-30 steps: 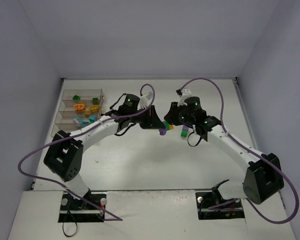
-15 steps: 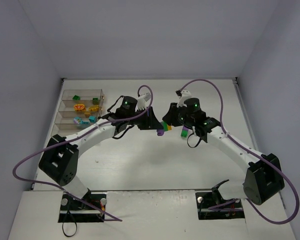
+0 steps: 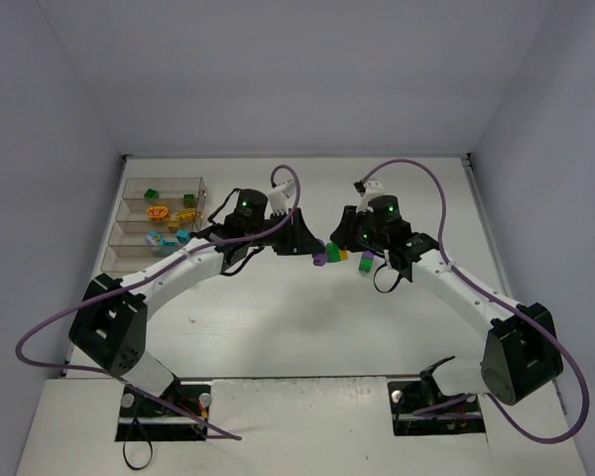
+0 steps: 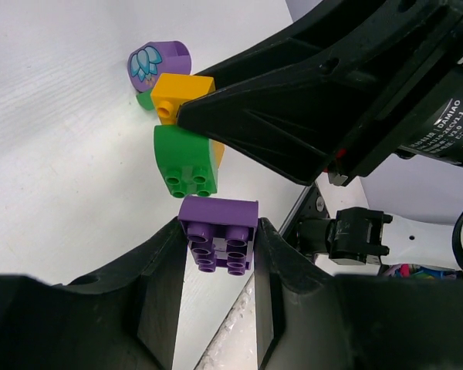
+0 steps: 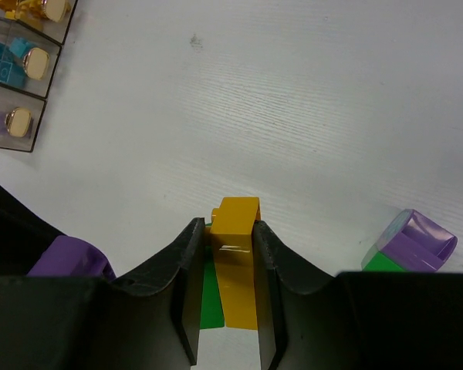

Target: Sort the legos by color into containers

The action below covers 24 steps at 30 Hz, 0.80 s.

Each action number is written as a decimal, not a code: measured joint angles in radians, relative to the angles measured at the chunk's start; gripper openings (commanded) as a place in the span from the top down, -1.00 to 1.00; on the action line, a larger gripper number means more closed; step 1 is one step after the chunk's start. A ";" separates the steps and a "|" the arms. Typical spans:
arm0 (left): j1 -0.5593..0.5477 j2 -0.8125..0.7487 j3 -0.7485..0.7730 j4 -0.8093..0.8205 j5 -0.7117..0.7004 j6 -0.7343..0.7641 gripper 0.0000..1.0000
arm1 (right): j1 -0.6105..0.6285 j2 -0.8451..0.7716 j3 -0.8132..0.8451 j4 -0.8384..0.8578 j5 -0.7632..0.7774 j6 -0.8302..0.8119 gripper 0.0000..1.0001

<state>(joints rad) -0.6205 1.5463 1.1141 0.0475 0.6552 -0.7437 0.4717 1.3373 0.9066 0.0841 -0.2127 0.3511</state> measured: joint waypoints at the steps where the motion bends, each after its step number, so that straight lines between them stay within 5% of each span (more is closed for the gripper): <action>1: 0.002 0.000 0.000 0.001 0.000 0.000 1.00 | 0.000 0.001 0.000 0.000 0.000 -0.001 1.00; 6: 0.068 -0.052 -0.040 -0.051 -0.024 0.003 1.00 | -0.001 0.002 0.000 -0.001 0.000 -0.007 1.00; 15: 0.523 -0.278 -0.099 -0.355 -0.331 0.040 0.95 | -0.001 0.002 0.000 -0.001 -0.006 -0.015 1.00; 24: 0.764 -0.256 -0.129 -0.495 -0.545 0.061 0.86 | -0.001 0.000 0.000 -0.001 -0.029 -0.025 1.00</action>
<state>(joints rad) 0.1436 1.2900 0.9848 -0.4473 0.1104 -0.6827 0.4709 1.3369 0.9066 0.0830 -0.2413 0.3260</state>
